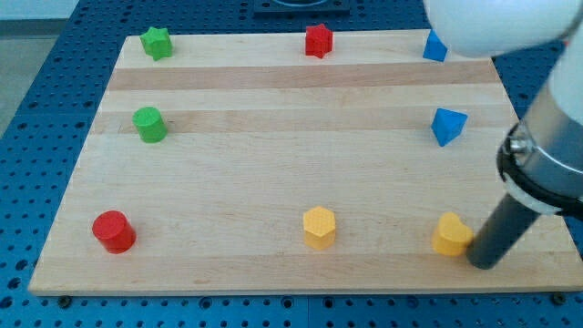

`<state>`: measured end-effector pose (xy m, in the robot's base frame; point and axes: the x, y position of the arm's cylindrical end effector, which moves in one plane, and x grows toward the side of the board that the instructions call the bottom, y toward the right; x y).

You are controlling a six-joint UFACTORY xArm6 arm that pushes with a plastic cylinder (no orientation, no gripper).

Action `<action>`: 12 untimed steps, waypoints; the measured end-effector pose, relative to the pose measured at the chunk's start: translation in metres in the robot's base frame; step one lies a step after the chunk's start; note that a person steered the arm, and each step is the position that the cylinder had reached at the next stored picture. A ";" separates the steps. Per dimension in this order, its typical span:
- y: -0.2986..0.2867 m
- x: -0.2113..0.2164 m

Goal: Move the yellow heart diagonally to the top left of the blue triangle

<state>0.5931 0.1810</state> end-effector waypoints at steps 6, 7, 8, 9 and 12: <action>-0.117 -0.074; -0.125 -0.087; -0.125 -0.099; -0.125 -0.115; -0.116 -0.131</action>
<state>0.4620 0.0648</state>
